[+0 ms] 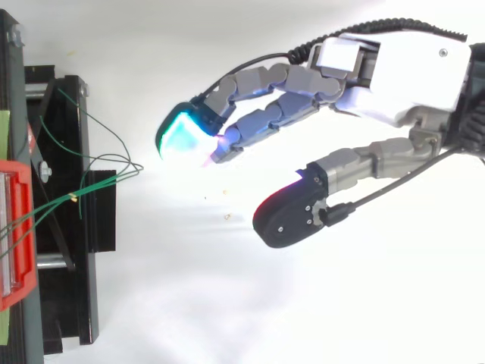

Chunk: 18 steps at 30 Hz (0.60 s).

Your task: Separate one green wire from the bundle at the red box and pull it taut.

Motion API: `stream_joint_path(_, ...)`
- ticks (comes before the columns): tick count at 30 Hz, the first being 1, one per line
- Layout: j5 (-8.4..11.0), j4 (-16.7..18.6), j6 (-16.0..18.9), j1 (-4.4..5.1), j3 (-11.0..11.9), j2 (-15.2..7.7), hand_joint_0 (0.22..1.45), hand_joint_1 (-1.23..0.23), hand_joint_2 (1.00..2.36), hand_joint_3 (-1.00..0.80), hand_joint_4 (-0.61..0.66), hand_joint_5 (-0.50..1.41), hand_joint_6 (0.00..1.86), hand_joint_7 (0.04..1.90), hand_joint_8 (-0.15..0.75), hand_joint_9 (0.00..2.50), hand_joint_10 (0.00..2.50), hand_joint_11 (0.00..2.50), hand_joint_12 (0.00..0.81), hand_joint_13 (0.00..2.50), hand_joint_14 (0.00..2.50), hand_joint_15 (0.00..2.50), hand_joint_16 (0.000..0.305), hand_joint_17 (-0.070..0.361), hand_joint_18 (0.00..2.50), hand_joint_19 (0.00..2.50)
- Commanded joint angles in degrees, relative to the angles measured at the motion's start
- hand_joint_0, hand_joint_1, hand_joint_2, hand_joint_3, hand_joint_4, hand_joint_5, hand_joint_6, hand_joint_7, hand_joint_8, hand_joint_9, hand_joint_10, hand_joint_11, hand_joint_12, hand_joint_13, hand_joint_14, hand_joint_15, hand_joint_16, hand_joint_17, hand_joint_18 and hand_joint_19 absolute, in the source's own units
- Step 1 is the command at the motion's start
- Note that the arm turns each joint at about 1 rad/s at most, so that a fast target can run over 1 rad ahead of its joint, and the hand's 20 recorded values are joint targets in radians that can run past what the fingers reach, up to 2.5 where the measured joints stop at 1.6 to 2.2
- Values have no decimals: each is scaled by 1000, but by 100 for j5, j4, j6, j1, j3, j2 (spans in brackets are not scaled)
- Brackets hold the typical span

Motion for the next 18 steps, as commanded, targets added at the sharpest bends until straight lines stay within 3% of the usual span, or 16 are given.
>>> stream_joint_path(1,166,136,-43,23,2,-26,545,-676,1000,-500,262,-208,502,720,293,581,4,168,281,563,2,75,33,75,500,8)
stream_joint_path(7,491,224,-87,-29,2,-26,515,-680,1000,-500,239,-214,502,719,277,504,3,115,337,344,0,13,53,120,209,0)
stream_joint_path(9,605,426,-306,-38,2,-44,508,-680,1000,-500,240,-215,502,722,275,495,3,124,343,317,0,12,56,127,171,0)
stream_joint_path(14,596,953,-368,-82,46,-466,507,-687,1000,-500,240,-212,502,721,275,494,2,124,346,287,2,0,58,131,155,0)
stream_joint_path(16,596,1041,-341,-100,125,-536,507,-690,1000,-500,245,-211,502,722,275,495,3,124,346,288,0,0,58,131,156,0)
stream_joint_path(17,579,1068,-341,-100,398,-809,507,-691,1000,-500,244,-209,502,724,276,497,3,124,346,288,0,0,58,131,157,0)
stream_joint_path(18,570,1059,-333,-100,433,-826,507,-691,1000,-500,244,-207,502,726,276,498,3,125,346,288,0,0,59,132,165,0)
